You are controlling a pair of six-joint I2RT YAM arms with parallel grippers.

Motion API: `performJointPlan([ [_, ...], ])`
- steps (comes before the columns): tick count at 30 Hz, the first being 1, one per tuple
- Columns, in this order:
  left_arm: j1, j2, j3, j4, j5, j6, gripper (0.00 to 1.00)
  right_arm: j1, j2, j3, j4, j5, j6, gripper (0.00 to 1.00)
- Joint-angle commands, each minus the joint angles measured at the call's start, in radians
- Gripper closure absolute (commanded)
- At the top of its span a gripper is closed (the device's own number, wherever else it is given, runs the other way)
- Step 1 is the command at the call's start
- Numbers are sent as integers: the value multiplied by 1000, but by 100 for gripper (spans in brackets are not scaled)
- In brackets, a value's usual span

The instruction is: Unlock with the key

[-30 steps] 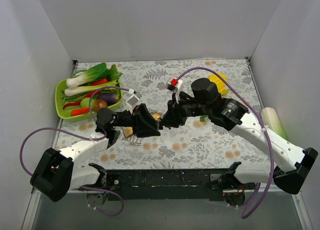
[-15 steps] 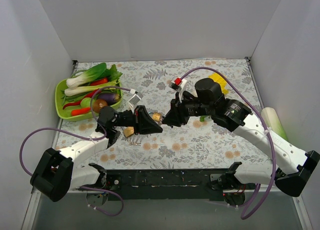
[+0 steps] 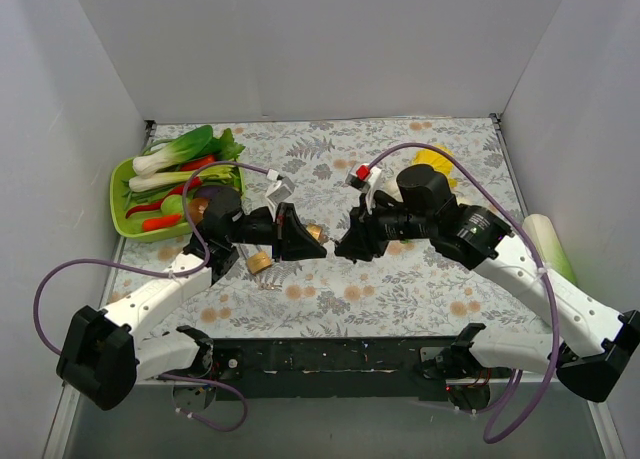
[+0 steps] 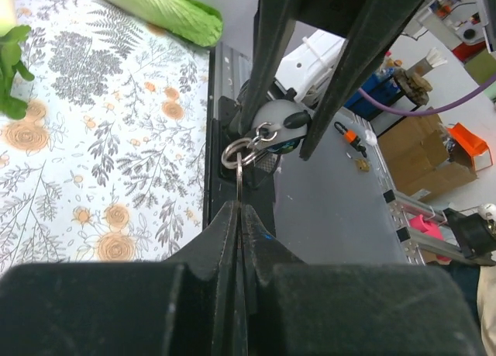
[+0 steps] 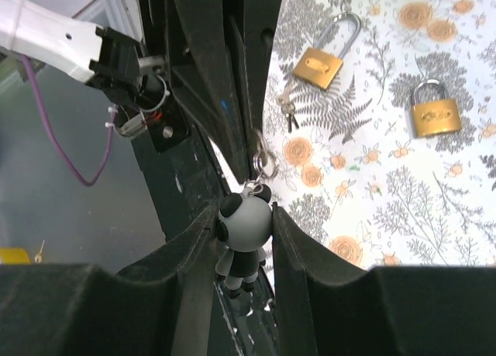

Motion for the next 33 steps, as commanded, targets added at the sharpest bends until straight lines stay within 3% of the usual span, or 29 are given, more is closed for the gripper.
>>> performJointPlan([
  [1, -4, -5, 62, -214, 10, 125, 100, -6, -31, -9, -35, 4, -23, 89],
  [4, -4, -2, 90, -265, -7, 110, 100, -7, -46, 7, -49, 22, -32, 66],
  [5, -3, -4, 104, -280, -5, 102, 100, -7, -53, 14, -50, 24, -34, 48],
  [6, -4, -4, 113, -300, 1, 96, 100, -9, -62, 17, -52, 25, -41, 39],
  [9, -4, -15, 160, -412, -2, 82, 100, -9, -85, 16, -38, 1, -54, 27],
  [18, -96, -47, 369, -1086, -198, 291, 100, -9, -94, -62, 156, -197, -34, 22],
  [23, -164, -36, 400, -1216, -240, 343, 100, -9, -80, -144, 313, -326, 1, 23],
  [27, -190, -2, 435, -1317, -239, 405, 100, -9, -60, -171, 321, -343, -9, 24],
  [33, -219, 22, 458, -1336, -182, 432, 100, -6, -33, -274, 459, -461, 77, 32],
])
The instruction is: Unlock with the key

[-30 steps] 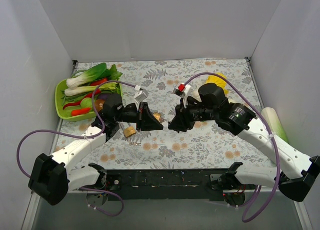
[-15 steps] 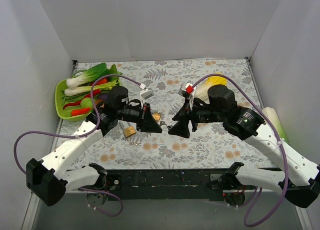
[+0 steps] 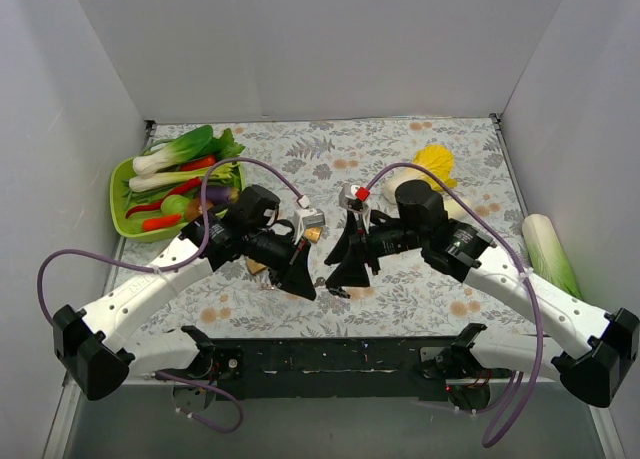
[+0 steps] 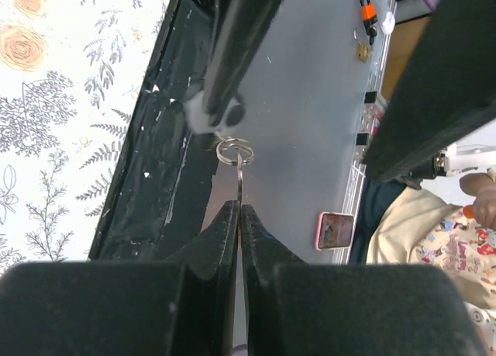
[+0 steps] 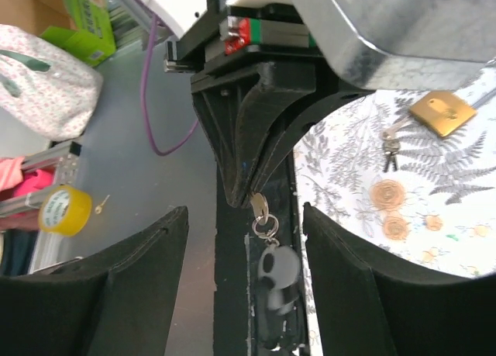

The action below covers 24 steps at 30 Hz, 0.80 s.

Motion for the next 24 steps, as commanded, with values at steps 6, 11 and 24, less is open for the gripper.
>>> performJointPlan([
  [6, -24, -4, 48, -58, 68, 48, 100, 5, 10, -125, 234, -113, 106, 35],
  [11, -27, -3, 43, -57, 58, 51, 100, 18, 27, -165, 358, -133, 178, 42],
  [24, -28, -17, 54, -54, 26, 62, 100, 35, 50, -185, 368, -128, 196, 65],
])
